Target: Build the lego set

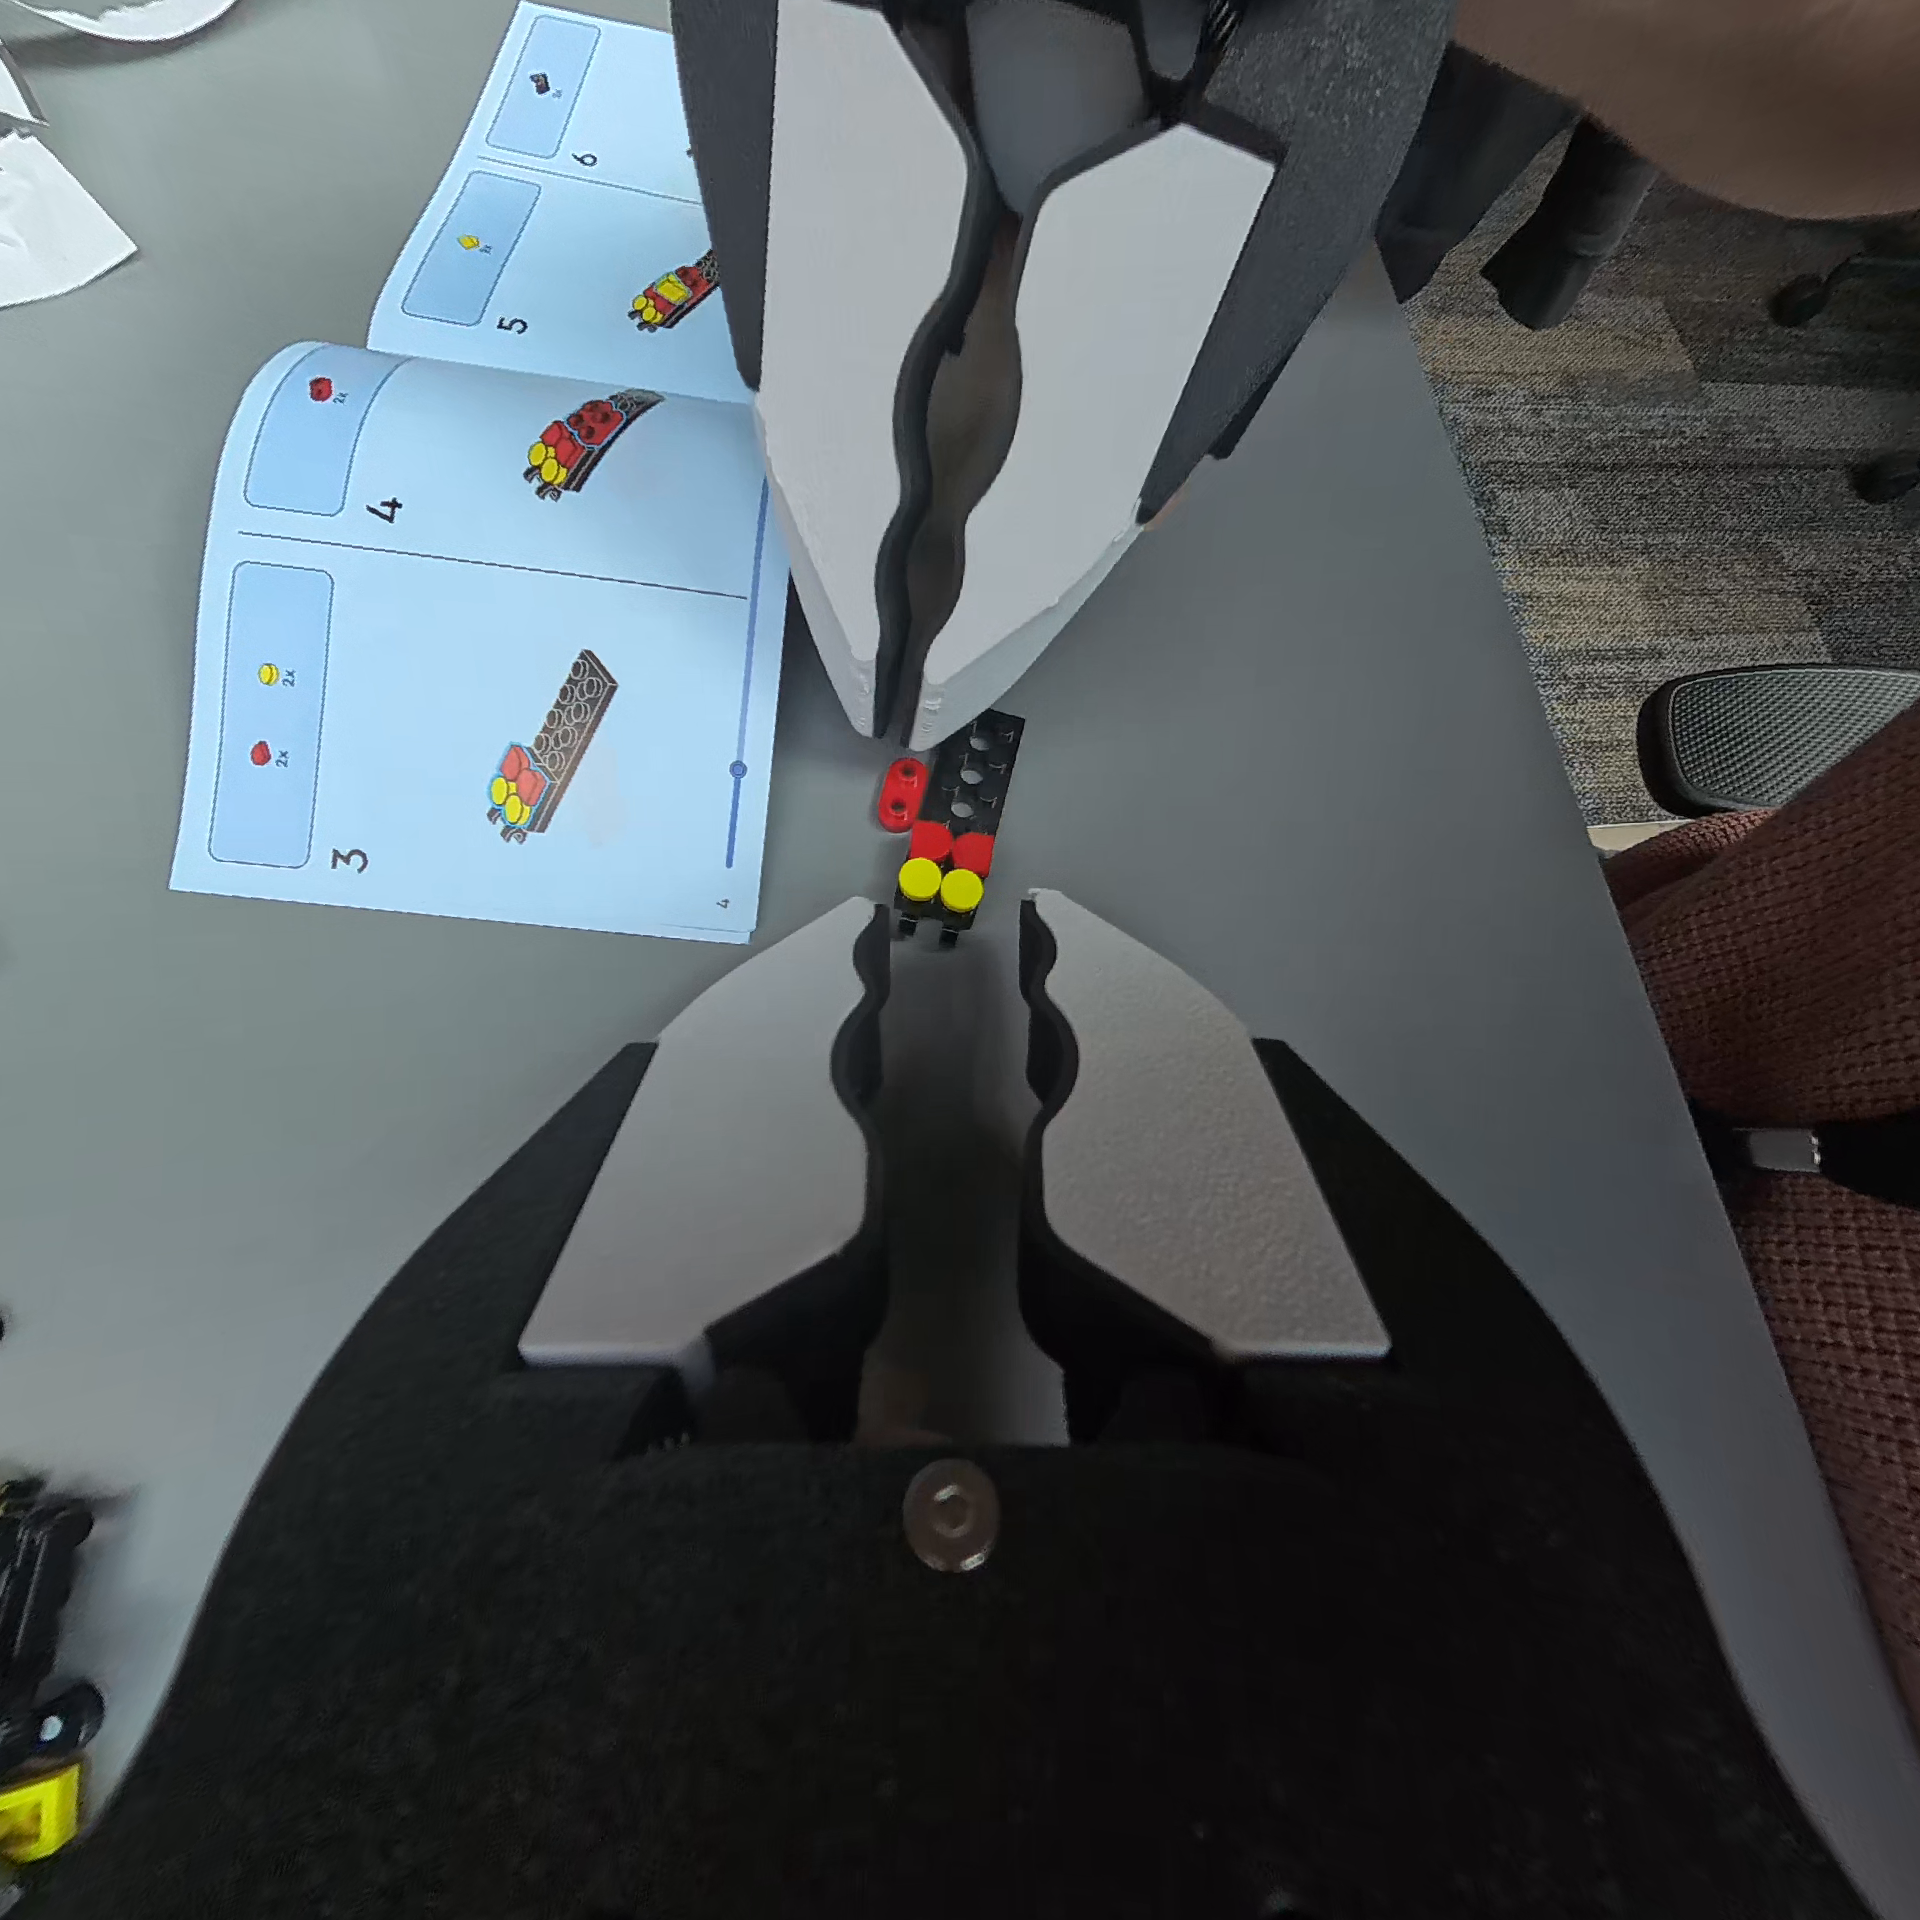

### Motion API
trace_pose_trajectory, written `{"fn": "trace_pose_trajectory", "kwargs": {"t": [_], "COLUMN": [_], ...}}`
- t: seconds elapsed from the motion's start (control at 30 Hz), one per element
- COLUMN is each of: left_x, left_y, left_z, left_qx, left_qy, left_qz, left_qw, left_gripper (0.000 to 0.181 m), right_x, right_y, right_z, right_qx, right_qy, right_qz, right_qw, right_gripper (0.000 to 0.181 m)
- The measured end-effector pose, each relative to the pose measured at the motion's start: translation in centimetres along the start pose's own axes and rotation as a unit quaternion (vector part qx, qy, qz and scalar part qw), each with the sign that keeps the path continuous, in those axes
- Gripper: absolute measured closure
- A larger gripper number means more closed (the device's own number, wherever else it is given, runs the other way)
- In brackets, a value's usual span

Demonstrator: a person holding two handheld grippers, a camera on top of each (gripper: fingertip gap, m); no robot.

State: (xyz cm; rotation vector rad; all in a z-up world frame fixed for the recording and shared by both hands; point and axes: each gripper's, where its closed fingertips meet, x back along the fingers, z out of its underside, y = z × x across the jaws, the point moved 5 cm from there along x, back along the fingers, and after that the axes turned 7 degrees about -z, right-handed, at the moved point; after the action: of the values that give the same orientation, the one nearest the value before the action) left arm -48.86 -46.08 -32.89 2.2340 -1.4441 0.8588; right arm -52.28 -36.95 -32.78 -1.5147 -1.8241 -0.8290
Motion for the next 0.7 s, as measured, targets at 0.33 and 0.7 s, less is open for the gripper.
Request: {"fn": "trace_pose_trajectory", "kwargs": {"t": [0.33,0.7], "left_x": [0.2,0.4], "left_y": [-0.1,0.0], "left_z": [0.0,0.1], "left_qx": [0.0,0.001], "left_qy": [0.001,0.002], "left_qz": [0.001,0.0], "left_qw": [1.0,1.0], "left_gripper": [0.158,0.158], "right_x": [-0.8,-1.4], "right_y": [0.6,0.7], "right_z": [-0.1,-0.5], "right_qx": [0.005,0.012], "right_qy": [-0.002,0.004], "right_qz": [-0.014,-0.002], "right_qw": [1.0,1.0], "right_gripper": [0.173,0.174]}}
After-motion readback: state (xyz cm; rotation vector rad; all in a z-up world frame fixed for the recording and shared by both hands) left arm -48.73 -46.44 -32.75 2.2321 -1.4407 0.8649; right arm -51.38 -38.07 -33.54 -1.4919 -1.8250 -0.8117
